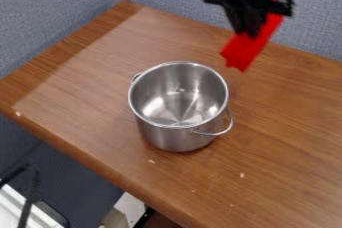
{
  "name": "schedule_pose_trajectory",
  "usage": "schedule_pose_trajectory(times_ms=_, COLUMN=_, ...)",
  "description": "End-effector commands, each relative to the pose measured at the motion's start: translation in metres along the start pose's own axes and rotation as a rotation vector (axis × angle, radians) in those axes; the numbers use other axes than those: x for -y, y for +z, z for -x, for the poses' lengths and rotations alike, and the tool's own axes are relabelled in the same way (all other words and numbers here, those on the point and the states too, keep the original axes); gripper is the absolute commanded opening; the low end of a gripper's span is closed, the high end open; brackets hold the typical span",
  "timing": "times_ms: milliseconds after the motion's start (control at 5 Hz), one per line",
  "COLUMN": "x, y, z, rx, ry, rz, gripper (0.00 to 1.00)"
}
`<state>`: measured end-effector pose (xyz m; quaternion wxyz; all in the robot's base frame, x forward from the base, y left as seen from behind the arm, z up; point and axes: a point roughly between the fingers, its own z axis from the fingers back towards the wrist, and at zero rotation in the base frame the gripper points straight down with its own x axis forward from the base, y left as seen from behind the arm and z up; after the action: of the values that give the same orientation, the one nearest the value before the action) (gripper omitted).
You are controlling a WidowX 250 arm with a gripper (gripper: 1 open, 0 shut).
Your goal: Put the red object in the metal pot
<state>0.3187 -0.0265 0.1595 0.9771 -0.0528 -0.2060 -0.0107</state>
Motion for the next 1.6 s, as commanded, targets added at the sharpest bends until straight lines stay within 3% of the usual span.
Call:
schedule_pose_trajectory(times_ms=0, x=-0.028, y=0.032, z=0.003, rx=0.038, ry=0.083, rz=-0.057, gripper=0.0)
schedule_pose_trajectory(times_ms=200, x=-0.054, y=0.043, z=0.021, rx=-0.001, ry=0.157, rz=-0.124, gripper=0.0)
schedule_pose_trajectory(times_ms=400, x=-0.063, y=0.037, z=0.045, rx=-0.042, ry=0.177, rz=-0.161, gripper=0.0)
schedule_pose_trajectory(times_ms=600, x=-0.055, y=0.021, z=0.059, rx=-0.071, ry=0.145, rz=-0.165, gripper=0.0)
schedule_pose_trajectory(times_ms=1200, x=-0.052, y=-0.001, z=0.06, rx=-0.11, ry=0.131, rz=-0.226, gripper=0.0)
schedule_pose_trajectory(times_ms=1400, x=-0.05, y=-0.003, z=0.053, rx=-0.116, ry=0.087, rz=-0.227, gripper=1.0)
